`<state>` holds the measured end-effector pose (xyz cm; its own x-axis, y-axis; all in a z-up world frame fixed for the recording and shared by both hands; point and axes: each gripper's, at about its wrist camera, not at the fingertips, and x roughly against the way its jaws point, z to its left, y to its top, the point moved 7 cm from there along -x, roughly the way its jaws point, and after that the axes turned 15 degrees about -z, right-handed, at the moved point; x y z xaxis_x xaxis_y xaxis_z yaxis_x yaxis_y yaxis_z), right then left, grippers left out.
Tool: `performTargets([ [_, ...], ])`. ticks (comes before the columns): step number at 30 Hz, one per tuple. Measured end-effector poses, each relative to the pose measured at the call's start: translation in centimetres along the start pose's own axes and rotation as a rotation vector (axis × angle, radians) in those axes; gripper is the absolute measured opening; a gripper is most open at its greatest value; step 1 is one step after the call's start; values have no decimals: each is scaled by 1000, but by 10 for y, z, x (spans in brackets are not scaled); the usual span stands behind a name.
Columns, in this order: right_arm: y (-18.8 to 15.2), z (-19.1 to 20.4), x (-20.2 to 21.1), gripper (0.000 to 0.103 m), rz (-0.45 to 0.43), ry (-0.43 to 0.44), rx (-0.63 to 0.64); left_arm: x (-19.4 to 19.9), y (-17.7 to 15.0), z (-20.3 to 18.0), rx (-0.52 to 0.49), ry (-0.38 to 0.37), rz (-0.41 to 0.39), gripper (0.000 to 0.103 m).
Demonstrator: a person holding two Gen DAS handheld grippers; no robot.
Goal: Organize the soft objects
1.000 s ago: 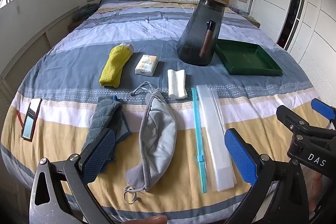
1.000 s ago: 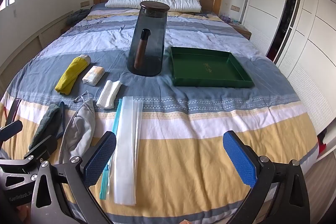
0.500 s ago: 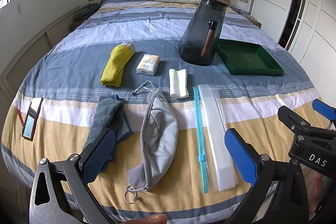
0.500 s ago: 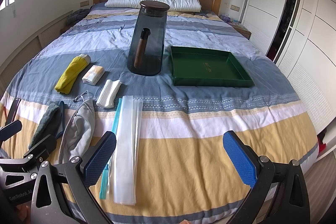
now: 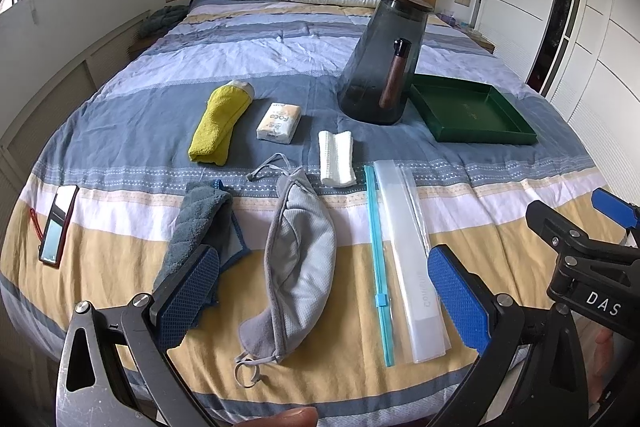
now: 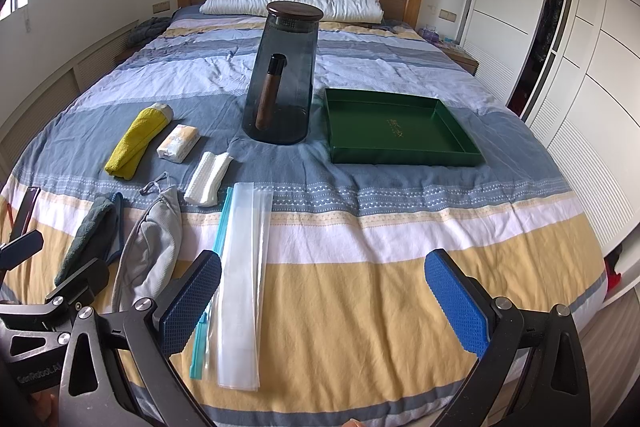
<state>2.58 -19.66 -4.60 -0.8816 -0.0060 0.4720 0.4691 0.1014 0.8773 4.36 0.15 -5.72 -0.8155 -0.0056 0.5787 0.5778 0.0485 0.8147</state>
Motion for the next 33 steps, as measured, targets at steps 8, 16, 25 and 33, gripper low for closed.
performTargets([
  [8, -1, 0, 0, 103, 0, 1, 0, -1, 2, -2, 11, -18, -1, 102],
  [16, -1, 0, -2, 103, 1, 0, -2, 1, 2, -2, 15, -28, -7, 102],
  [25, 2, -1, 3, 103, -3, 0, -7, 3, 3, 0, 15, -31, -12, 102],
  [33, 2, 0, 3, 103, -4, 1, -7, 4, 4, 2, 3, -28, -14, 102],
])
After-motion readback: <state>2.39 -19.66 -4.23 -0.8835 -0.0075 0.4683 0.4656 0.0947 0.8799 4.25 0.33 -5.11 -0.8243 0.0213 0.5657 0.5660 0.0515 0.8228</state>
